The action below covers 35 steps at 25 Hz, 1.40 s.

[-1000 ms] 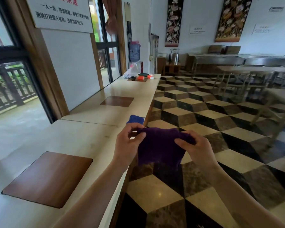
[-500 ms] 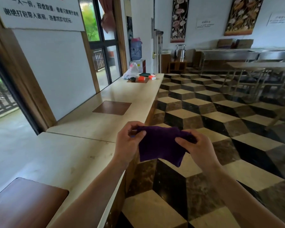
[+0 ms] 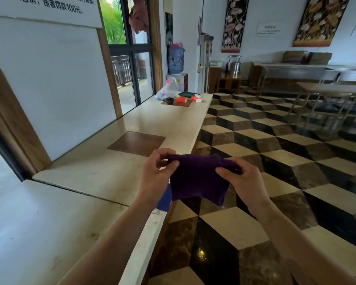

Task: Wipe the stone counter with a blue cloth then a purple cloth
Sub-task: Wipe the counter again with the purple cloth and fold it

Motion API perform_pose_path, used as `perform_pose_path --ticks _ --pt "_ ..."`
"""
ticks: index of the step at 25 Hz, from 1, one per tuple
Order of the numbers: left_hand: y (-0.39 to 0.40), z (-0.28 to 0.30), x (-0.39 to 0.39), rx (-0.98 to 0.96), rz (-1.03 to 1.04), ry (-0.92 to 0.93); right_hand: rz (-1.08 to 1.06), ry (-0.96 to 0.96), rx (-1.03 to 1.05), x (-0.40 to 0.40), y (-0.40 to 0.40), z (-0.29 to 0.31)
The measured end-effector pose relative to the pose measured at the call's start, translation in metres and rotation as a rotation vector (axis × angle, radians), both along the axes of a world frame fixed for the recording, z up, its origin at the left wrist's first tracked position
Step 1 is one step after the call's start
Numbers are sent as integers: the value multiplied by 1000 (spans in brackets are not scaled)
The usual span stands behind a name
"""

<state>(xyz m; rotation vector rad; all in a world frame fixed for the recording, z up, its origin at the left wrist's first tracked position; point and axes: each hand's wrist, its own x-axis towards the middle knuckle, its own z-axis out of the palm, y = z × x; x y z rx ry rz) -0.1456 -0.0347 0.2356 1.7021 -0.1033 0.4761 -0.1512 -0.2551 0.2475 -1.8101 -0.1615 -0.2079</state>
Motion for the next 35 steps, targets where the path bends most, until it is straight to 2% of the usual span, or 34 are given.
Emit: perform_pose_path --ticks 10,16,21,27,35 --pt "78 4 176 -89 48 33 15 34 -31 207 78 2" --pt "119 -3 230 -115 177 25 172 24 -54 307 129 -9" --pt "160 -22 260 -123 392 31 370 10 -51 381 186 -26" --pt "170 -39 278 -184 747 97 766 74 -43 456 245 -41" --pt "159 -52 247 -231 1118 177 1165 189 -60 466 301 -65"
